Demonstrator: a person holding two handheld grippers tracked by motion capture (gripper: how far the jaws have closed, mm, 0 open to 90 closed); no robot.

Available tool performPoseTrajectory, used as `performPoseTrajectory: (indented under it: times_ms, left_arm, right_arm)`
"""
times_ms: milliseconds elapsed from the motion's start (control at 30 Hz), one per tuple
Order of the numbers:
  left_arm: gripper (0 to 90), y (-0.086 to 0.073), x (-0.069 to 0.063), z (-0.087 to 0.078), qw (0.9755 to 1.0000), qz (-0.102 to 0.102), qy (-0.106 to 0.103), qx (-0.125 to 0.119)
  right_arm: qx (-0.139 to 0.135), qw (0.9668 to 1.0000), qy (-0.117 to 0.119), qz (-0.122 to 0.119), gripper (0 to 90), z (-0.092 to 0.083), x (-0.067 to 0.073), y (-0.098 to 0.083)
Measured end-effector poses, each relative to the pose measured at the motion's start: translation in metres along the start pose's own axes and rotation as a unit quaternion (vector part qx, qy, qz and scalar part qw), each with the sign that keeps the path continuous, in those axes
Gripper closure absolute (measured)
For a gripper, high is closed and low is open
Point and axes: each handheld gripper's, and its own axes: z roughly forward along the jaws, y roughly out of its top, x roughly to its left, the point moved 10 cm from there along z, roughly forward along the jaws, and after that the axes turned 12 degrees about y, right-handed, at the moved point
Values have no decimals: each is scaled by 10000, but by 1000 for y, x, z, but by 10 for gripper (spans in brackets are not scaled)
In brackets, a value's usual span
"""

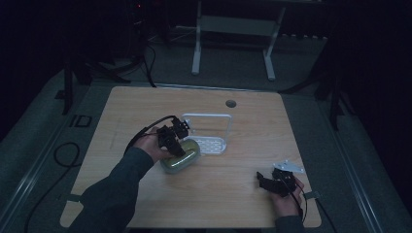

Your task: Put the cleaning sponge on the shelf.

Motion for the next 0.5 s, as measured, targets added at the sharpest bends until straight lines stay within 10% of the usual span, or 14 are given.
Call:
performPoseTrajectory:
  times_ms: [500]
  left_arm:
    - [716, 20, 6, -7, 9990, 434, 126, -65]
  right_arm:
    - [-1, 10000, 2, -1, 233, 0, 0, 0]
